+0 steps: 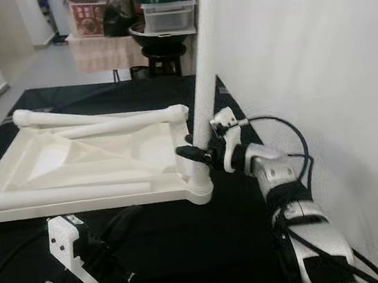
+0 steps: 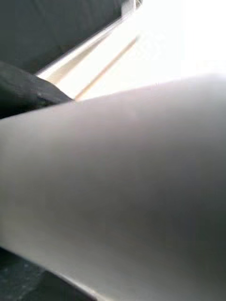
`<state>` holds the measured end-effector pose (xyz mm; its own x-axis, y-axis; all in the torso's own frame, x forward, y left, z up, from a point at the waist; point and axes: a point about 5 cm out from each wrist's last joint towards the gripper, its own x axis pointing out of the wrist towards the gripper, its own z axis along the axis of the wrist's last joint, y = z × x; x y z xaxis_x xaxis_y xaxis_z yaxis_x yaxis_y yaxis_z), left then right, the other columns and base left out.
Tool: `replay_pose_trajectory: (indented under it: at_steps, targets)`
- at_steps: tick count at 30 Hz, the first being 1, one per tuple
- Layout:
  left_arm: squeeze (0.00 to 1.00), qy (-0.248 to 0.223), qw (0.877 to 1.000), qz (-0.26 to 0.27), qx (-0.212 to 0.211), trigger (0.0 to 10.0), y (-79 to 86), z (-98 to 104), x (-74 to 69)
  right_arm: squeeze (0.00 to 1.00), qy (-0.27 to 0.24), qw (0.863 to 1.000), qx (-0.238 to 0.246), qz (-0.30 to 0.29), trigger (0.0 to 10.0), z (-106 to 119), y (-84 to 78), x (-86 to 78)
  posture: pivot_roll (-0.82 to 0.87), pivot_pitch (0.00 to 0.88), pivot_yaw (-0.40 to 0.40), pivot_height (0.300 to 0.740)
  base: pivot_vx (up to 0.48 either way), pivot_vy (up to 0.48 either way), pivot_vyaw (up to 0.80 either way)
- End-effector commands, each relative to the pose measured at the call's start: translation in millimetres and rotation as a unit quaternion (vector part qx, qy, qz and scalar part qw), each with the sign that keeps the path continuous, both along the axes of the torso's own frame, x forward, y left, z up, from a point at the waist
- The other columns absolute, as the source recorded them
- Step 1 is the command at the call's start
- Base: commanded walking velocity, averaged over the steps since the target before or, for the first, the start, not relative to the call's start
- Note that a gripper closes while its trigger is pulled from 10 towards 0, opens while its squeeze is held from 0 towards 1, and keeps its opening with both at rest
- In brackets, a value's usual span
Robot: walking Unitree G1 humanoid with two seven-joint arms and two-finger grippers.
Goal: Building children table
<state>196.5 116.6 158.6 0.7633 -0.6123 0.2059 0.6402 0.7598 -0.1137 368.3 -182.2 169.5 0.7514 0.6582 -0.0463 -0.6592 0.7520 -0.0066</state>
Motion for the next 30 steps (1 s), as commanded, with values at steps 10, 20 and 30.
replay_pose_trajectory:
  at_steps: [10, 20, 30]
  targets:
    - [0.00, -0.004, 1.000, -0.001, -0.002, 10.0, 1.3, 4.5, -1.0, 0.00, -0.017, 0.966, 0.002, -0.259, 0.0, -24.1, 49.5, -42.7, 0.00, 0.004, -0.105, 0.740, 0.000, 0.000, 0.00]
    - [0.00, -0.008, 1.000, 0.003, -0.002, 10.0, -1.3, 4.1, 3.4, 1.00, 0.007, 0.986, 0.002, -0.169, 10.0, -15.1, 60.0, -44.9, -0.01, 0.000, -0.103, 0.740, 0.000, 0.000, 0.00]
    - [0.00, -0.008, 1.000, 0.002, -0.003, 10.0, -3.1, 3.0, 5.3, 0.36, -0.014, 1.000, -0.014, 0.000, 10.0, 6.7, 24.0, -9.9, 0.01, 0.000, -0.116, 0.740, 0.000, 0.000, 0.00]
